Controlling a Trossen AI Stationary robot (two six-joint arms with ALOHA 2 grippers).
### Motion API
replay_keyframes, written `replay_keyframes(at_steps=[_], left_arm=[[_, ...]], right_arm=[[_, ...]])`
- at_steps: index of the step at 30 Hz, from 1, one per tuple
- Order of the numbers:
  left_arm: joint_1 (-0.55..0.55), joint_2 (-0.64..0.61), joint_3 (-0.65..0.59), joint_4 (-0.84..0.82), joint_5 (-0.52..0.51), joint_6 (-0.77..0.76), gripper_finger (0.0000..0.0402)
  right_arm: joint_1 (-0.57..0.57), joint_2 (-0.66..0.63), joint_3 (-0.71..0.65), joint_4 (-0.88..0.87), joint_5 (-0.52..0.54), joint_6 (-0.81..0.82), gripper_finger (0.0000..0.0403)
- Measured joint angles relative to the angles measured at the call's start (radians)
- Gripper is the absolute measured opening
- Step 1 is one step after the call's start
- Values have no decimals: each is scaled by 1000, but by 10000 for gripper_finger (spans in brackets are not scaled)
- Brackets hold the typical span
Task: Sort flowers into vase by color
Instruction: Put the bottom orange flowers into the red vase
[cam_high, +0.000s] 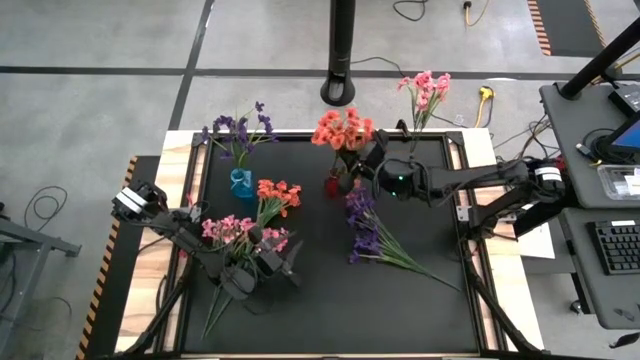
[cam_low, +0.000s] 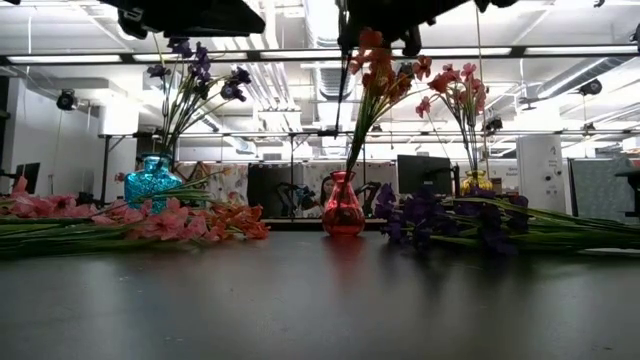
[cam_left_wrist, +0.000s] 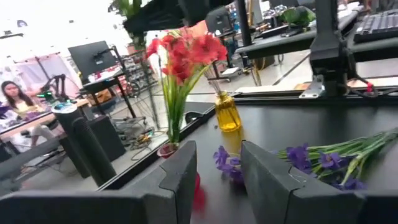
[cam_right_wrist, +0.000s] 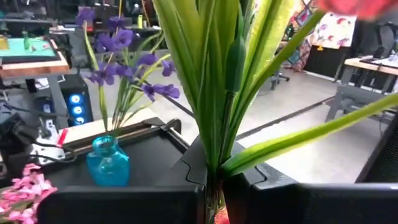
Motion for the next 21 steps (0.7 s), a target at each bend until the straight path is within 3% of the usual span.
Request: replay_keyframes(at_steps=[6,13,15,21], left_arm=[[0,0,-1,-21,154,-28,109],[4,-7,-2,-72,562,-75,109],[4,-7,-2,-73,594,-75,109],[6,-7,-2,-80,567,-75,109]], right_arm=[[-33,27,0,-6,4,0,18],[-33,42,0,-3,-8,-2,18],[-33,36,0,-5,-14,-19,18],[-27,18,31,-9,-23,-18,18]])
